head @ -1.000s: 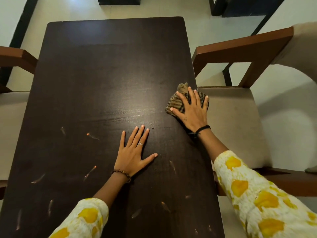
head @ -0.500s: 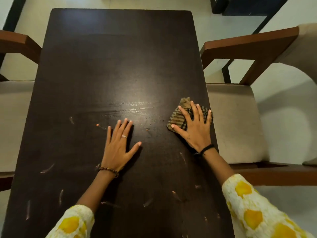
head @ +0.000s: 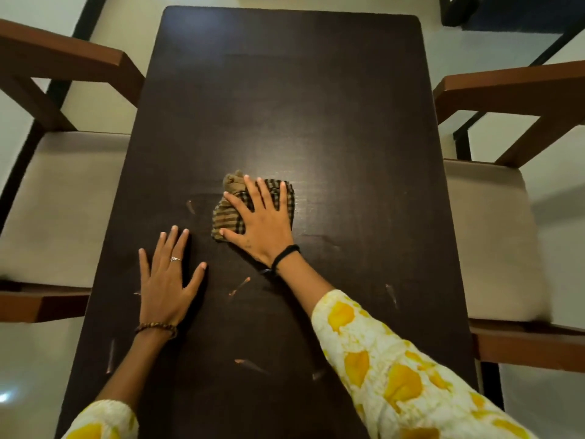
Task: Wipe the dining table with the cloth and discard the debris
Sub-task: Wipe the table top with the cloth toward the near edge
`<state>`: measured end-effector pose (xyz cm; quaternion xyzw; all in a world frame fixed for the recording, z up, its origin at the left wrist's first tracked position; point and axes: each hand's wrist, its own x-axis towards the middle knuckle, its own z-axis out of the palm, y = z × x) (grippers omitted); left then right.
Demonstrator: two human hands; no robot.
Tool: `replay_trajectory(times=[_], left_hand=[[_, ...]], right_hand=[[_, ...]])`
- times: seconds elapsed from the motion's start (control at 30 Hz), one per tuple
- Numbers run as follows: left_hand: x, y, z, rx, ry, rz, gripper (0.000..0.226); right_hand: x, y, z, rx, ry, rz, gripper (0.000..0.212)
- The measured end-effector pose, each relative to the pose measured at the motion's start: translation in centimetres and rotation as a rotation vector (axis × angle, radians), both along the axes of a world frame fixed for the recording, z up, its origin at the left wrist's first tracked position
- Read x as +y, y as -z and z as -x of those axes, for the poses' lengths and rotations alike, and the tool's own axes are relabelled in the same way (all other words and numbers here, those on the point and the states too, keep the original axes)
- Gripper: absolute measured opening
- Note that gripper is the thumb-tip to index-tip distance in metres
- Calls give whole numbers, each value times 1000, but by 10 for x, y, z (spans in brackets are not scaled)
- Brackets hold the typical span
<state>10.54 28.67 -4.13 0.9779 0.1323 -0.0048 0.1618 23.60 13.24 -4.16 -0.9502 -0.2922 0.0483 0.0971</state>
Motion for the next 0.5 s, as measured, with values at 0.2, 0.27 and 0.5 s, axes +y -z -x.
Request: replay_trajectory(times=[0.2, 0.27, 0.5], left_hand=[[41, 3, 16, 27, -104, -29, 75], [51, 3, 21, 40, -106, -42, 74], [66, 9, 29, 54, -65, -39, 70]], right_hand=[[-54, 4, -7, -70, 230, -64, 61], [-82, 2, -6, -74, 318, -6, 61], [-73, 1, 4, -56, 433, 33, 67]])
